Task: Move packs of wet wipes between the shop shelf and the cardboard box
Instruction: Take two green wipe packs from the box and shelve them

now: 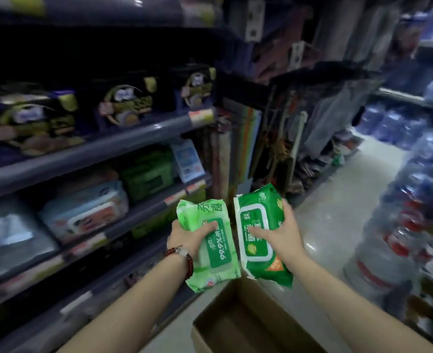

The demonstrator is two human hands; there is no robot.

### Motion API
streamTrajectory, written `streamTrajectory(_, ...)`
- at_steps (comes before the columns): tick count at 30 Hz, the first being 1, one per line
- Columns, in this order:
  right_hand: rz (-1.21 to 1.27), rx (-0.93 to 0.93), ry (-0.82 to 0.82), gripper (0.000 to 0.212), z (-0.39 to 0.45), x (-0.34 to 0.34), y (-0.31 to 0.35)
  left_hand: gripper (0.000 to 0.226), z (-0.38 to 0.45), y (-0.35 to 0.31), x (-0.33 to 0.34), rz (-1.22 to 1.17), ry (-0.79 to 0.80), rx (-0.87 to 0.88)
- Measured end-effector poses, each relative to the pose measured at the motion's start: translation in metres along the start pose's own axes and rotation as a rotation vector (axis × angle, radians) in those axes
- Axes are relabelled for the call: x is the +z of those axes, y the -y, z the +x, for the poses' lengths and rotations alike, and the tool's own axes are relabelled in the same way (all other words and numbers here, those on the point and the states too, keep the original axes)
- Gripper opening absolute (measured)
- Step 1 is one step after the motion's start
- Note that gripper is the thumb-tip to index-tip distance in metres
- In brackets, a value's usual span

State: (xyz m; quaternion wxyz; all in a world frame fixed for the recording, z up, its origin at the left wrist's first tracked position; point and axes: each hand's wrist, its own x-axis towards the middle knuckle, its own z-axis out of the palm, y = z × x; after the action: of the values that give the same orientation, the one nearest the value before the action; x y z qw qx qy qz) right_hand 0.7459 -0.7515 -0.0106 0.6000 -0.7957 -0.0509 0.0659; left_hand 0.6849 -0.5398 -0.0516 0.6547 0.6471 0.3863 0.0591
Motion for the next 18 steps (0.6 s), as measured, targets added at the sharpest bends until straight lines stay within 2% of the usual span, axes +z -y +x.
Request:
streamTrajectory(5,0.039,-0.038,0.226,0.084,-0.002,0.044,0.033,0.095,-0.028,0.009,-0.076,-0.167,-0.082,-0.025)
streamTrajectory(8,0.073,-0.024,0.373,0.074,-0.013,0.075,0.046,0.082,-0.056,0.010,-0.119,-0.216,-0.143,-0.010)
streamTrajectory(15,0.018,-0.104,0.632,0.082,-0.063,0.158,0.074,0.050,-0.121,0.032,-0.204,-0.341,-0.280,0.014)
streamTrajectory(18,-0.007,-0.113,0.694,0.083,-0.087,0.189,0.080,0.059,-0.145,0.050,-0.233,-0.358,-0.321,-0.016)
